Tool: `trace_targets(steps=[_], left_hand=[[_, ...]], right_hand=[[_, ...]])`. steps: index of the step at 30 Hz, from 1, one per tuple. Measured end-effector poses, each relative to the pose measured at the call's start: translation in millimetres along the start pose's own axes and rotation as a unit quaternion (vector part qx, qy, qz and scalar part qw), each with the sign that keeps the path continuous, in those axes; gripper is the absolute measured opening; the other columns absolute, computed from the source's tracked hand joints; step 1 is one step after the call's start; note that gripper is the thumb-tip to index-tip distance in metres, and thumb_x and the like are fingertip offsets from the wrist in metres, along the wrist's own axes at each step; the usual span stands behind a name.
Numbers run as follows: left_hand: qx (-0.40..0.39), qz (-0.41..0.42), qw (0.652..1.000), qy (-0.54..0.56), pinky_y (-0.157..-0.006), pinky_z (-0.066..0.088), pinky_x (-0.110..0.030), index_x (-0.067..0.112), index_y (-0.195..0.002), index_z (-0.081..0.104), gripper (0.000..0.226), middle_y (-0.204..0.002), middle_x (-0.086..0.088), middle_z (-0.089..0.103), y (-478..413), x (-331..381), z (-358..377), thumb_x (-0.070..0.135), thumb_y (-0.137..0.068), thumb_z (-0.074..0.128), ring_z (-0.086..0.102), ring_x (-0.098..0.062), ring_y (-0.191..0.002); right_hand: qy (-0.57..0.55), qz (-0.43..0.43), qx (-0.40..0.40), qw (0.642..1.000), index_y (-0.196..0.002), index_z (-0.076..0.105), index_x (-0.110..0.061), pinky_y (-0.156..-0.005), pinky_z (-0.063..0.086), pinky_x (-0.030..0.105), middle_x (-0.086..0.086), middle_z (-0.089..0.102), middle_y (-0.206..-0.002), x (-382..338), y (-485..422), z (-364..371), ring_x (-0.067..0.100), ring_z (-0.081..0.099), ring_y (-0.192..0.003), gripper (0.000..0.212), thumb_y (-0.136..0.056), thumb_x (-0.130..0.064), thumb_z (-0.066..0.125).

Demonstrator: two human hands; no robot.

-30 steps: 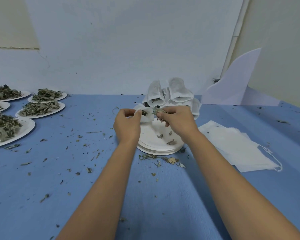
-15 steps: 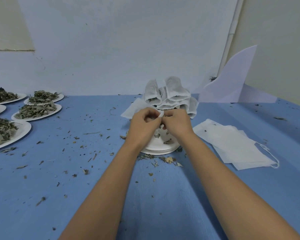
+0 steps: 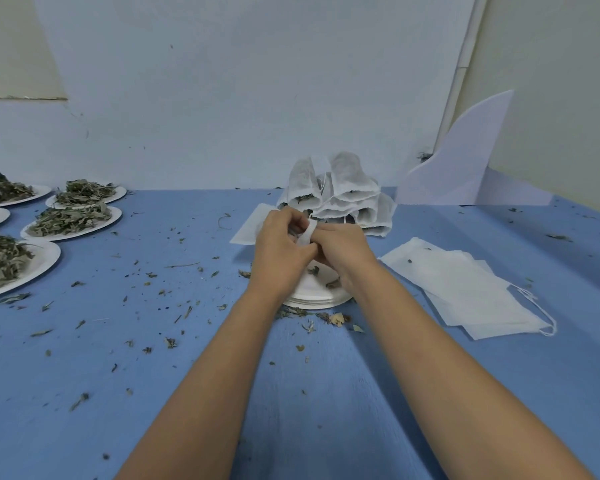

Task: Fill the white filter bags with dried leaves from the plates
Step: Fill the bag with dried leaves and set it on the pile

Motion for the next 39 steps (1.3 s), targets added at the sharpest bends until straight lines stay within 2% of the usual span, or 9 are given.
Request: trace_targets(steps=[6,12,18,22,25,29,33,37,39], left_hand=[[0.030,-0.005,1.000,0.005,-0.066,0.036,-0.003,0.020,-0.082,0.051,0.028,-0.085,0.008,0.047,-2.0,-6.0,-5.6,0.012,-0.074,0.077,0.046,0.000,-0.072],[0.033,-0.065,0.995,0.067,-0.062,0.037,-0.013,0.020,-0.076,0.051,0.027,-0.086,-0.003,0.053,-3.8,-9.1,-7.3,0.008,-0.075,0.075,0.045,-0.007,-0.068],[0.048,-0.107,0.986,0.115,-0.050,0.035,-0.011,0.020,-0.072,0.050,0.028,-0.068,0.006,0.046,-3.9,-9.6,-12.7,0.004,-0.075,0.072,0.038,-0.003,-0.053],[0.018,-0.104,0.985,0.134,-0.065,0.043,-0.028,0.018,-0.073,0.052,0.026,-0.072,-0.002,0.052,-3.0,-5.7,-13.5,0.003,-0.075,0.073,0.046,-0.015,-0.067],[0.006,-0.101,0.985,0.140,-0.068,0.046,-0.034,0.017,-0.073,0.052,0.026,-0.073,-0.006,0.053,-2.1,-5.3,-13.7,-0.001,-0.075,0.072,0.048,-0.018,-0.070],[0.091,-0.085,0.988,0.087,-0.052,0.036,-0.017,0.020,-0.065,0.047,0.032,-0.063,0.005,0.048,-4.3,-9.6,-20.9,-0.003,-0.080,0.064,0.040,-0.008,-0.056],[0.170,-0.079,0.982,0.015,-0.047,0.029,-0.016,0.019,-0.061,0.041,0.035,-0.063,0.004,0.043,-3.9,-9.4,-25.7,-0.011,-0.073,0.053,0.035,-0.009,-0.056],[0.188,-0.083,0.979,0.008,-0.048,0.030,-0.016,0.018,-0.062,0.041,0.032,-0.065,0.004,0.042,-3.9,-7.9,-27.1,-0.007,-0.075,0.055,0.034,-0.008,-0.057],[0.197,-0.094,0.976,0.026,-0.046,0.030,-0.013,0.018,-0.062,0.041,0.032,-0.064,0.005,0.041,-4.3,-8.5,-28.8,-0.005,-0.078,0.058,0.033,-0.007,-0.055]], right_hand=[[-0.019,0.064,-0.041,0.997,-0.102,0.061,-0.002,-0.089,0.049,0.033,0.015,0.057,-0.091,-19.0,6.2,-0.2,0.017,0.053,-0.072,0.023,-0.090,-0.001,0.041],[0.090,-0.050,-0.040,0.994,-0.097,0.065,0.007,-0.086,0.052,0.039,0.019,0.066,-0.095,-18.4,2.9,-0.5,0.026,0.062,-0.083,0.029,-0.091,-0.008,0.040],[0.076,-0.106,-0.002,0.991,-0.082,0.072,-0.018,-0.065,0.050,0.024,-0.006,0.069,-0.080,-19.5,2.9,-8.0,0.011,0.061,-0.069,0.025,-0.087,-0.015,0.048],[0.137,-0.180,0.029,0.974,-0.104,0.069,-0.019,-0.083,0.053,0.033,0.000,0.069,-0.096,-18.0,0.6,-13.2,0.014,0.065,-0.090,0.020,-0.086,-0.016,0.062],[0.199,-0.227,0.037,0.953,-0.101,0.073,-0.014,-0.084,0.051,0.029,-0.001,0.071,-0.091,-18.3,2.6,-10.4,0.010,0.064,-0.089,0.016,-0.086,-0.019,0.067],[0.219,-0.280,0.055,0.933,-0.092,0.074,-0.015,-0.075,0.048,0.021,-0.003,0.071,-0.084,-21.9,5.8,-6.3,0.009,0.063,-0.081,0.012,-0.085,-0.013,0.065],[0.182,-0.275,-0.020,0.944,-0.080,0.070,-0.018,-0.066,0.046,0.016,-0.006,0.066,-0.075,-19.5,7.7,-2.9,0.005,0.057,-0.070,0.006,-0.081,-0.012,0.067],[0.168,-0.215,-0.055,0.961,-0.098,0.070,-0.023,-0.083,0.051,0.028,-0.009,0.068,-0.101,-23.2,1.6,-14.6,0.009,0.062,-0.095,0.017,-0.083,-0.016,0.065],[0.251,-0.162,-0.110,0.948,-0.120,0.062,-0.026,-0.087,0.043,0.021,-0.011,0.058,-0.124,-25.2,-2.3,-26.4,0.008,0.053,-0.116,0.039,-0.082,-0.026,0.069]])
Point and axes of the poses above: each hand's wrist, its own y-axis away from the middle knuckle, its own z-axis out of the palm, x = y × z, the point moved 3 cm from there along -y, towards the middle knuckle
